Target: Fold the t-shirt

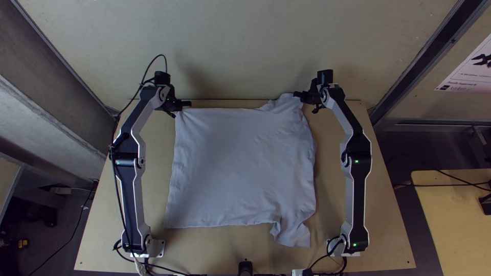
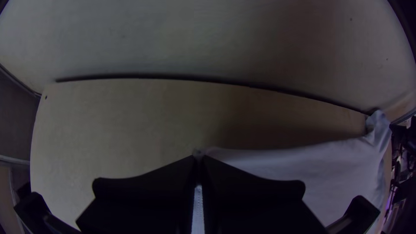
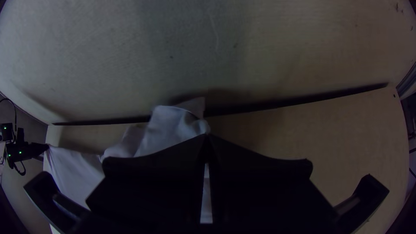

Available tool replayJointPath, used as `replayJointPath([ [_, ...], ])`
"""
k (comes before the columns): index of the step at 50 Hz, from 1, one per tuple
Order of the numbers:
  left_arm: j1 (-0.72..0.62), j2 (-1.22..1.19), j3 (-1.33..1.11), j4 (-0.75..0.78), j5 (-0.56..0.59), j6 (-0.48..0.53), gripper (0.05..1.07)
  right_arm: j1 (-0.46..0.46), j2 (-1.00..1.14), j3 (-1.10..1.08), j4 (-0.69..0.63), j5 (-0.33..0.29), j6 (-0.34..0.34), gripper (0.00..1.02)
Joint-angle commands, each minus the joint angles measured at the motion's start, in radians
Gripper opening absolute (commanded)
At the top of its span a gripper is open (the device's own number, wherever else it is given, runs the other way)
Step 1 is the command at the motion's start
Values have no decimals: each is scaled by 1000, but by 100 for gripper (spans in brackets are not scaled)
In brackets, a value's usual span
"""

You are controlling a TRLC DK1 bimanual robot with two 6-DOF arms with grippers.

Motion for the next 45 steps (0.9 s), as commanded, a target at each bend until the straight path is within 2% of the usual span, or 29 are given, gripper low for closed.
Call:
replayJointPath([
  [1,16,-53,3,-38,16,-26,8,-8,-52,-31,-30,-1,18,2],
  [10,-6,-85,2,-70,23,-45,8,-4,-109,-61,-81,-1,18,2],
  [30,-19,-178,-37,-174,47,-38,8,5,-319,-308,-79,0,-2,2],
  [45,-9,-261,-158,-179,48,-29,8,13,-483,-486,-59,2,-1,2],
])
